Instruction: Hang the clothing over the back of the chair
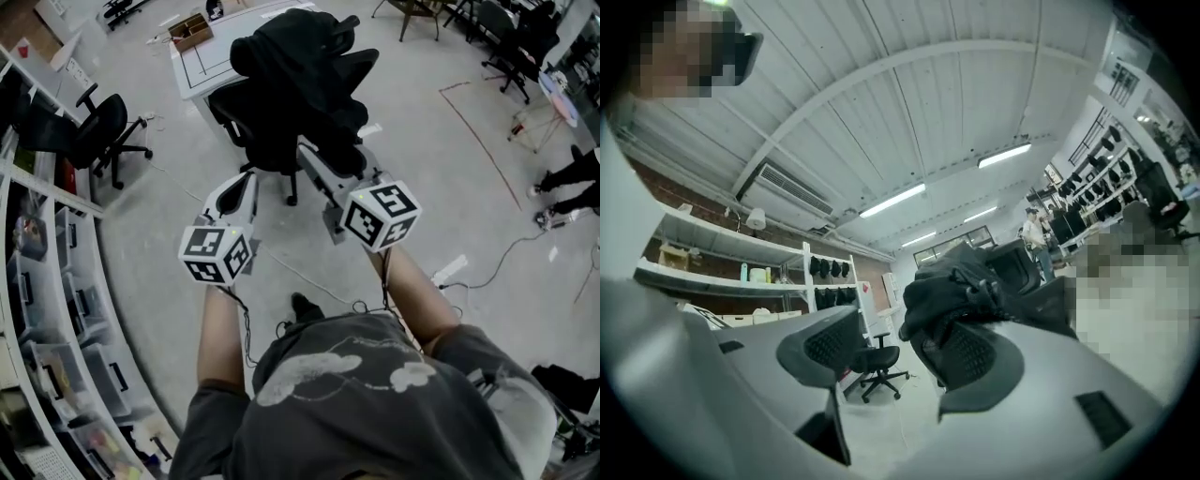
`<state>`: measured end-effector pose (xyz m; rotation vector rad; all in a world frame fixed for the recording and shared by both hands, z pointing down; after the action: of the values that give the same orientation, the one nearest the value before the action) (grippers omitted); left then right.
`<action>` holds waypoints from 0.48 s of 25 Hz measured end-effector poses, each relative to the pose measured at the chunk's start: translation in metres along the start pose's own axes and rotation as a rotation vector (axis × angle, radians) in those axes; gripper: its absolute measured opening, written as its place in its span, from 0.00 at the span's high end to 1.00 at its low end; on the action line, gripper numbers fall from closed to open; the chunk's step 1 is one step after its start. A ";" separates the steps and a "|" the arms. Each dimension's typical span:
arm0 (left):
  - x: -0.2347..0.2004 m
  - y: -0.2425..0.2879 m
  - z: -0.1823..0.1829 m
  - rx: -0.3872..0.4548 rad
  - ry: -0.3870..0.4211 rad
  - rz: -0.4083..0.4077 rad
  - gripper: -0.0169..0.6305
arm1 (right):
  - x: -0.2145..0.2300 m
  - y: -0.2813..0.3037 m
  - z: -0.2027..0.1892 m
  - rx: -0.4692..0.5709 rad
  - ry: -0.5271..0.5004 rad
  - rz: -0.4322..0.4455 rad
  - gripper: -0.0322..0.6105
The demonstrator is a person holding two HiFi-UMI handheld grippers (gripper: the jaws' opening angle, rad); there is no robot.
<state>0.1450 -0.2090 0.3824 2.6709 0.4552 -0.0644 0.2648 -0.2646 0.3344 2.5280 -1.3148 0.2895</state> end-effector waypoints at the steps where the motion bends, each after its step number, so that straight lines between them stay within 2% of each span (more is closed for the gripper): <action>1: 0.004 -0.002 -0.003 -0.002 -0.004 0.004 0.97 | 0.001 -0.004 -0.005 -0.010 0.026 0.004 0.55; 4: 0.016 -0.008 -0.009 -0.006 -0.009 0.019 0.97 | 0.003 -0.013 -0.026 -0.060 0.103 0.032 0.49; 9: 0.032 -0.018 -0.018 -0.013 -0.017 0.041 0.97 | 0.006 -0.031 -0.051 -0.113 0.165 0.072 0.49; 10: 0.034 -0.020 -0.020 -0.014 -0.018 0.046 0.97 | 0.007 -0.035 -0.053 -0.117 0.164 0.075 0.51; 12: 0.040 -0.024 -0.024 -0.011 -0.020 0.054 0.97 | 0.010 -0.044 -0.056 -0.122 0.149 0.065 0.62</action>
<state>0.1742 -0.1667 0.3896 2.6674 0.3753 -0.0722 0.3040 -0.2297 0.3833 2.3189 -1.3164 0.3907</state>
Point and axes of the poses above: the fingertips, and each gripper's own axes: y forward along the fingers, x to its right, z out of its top, the point moved 1 cm from there along -y, backward along the fingers, and after that the axes turned 15 degrees about -x, right-handed, at the moved point
